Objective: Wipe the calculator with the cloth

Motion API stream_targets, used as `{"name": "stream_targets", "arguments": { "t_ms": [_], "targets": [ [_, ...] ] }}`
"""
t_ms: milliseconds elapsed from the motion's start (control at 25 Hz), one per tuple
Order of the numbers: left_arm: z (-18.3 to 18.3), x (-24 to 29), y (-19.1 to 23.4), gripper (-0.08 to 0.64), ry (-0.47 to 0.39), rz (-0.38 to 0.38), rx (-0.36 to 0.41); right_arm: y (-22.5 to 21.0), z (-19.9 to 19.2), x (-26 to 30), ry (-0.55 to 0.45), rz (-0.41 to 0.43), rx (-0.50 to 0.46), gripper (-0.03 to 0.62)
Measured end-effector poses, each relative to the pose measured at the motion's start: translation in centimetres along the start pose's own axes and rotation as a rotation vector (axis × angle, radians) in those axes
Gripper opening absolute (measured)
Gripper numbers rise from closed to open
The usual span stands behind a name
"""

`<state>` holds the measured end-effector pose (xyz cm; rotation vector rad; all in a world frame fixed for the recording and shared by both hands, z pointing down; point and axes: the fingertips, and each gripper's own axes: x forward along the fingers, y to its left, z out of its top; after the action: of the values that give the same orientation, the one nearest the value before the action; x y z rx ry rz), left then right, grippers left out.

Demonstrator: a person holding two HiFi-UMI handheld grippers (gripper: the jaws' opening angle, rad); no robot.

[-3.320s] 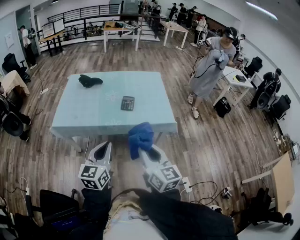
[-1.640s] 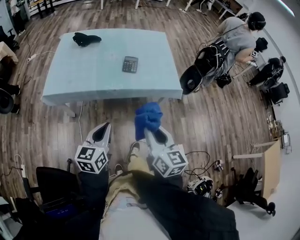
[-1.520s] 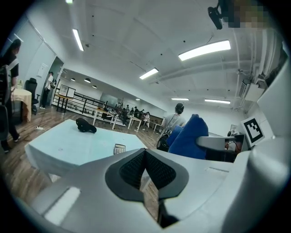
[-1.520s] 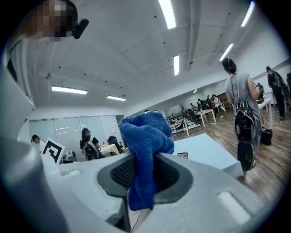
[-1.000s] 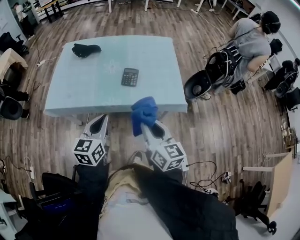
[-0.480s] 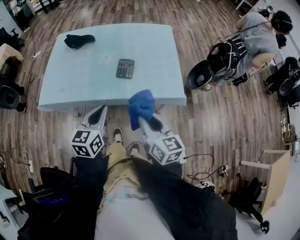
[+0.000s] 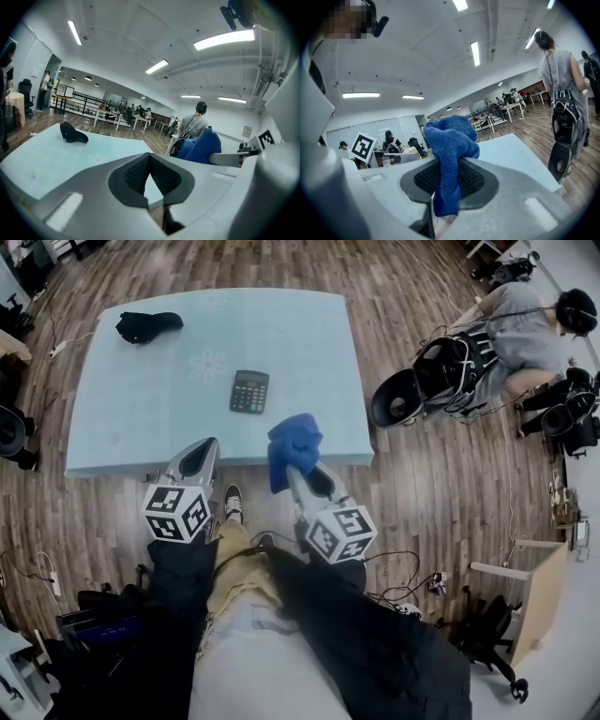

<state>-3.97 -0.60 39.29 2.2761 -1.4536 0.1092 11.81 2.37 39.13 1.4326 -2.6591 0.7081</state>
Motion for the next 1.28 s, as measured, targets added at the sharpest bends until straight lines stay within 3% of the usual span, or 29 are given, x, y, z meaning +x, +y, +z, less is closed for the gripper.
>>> {"name": "stream_targets", "arguments": {
  "t_ms": [280,560,960,1280],
  "targets": [
    [2.6,5.7,5.2,-0.002,0.034,-0.043,-0.029,-2.8,2.7,7.6,0.015,-0.074,0.022,0.087],
    [1.9,10.3,12.8,-0.002,0.119,-0.068,-0.101,-4.9,2.7,15.3,0.070,-0.162,0.053,0.087],
    [2.4,11.0,13.0,-0.002,0.122,-0.052,-0.123,-5.6,3.3,16.5,0.112,-0.160,0.024,0.087],
    [-0.4,14.7,12.3,-0.002,0.192,-0.009,-0.124,-9.0,-0.6,19.6,0.230,-0.117,0.018,0.088]
  ]
}}
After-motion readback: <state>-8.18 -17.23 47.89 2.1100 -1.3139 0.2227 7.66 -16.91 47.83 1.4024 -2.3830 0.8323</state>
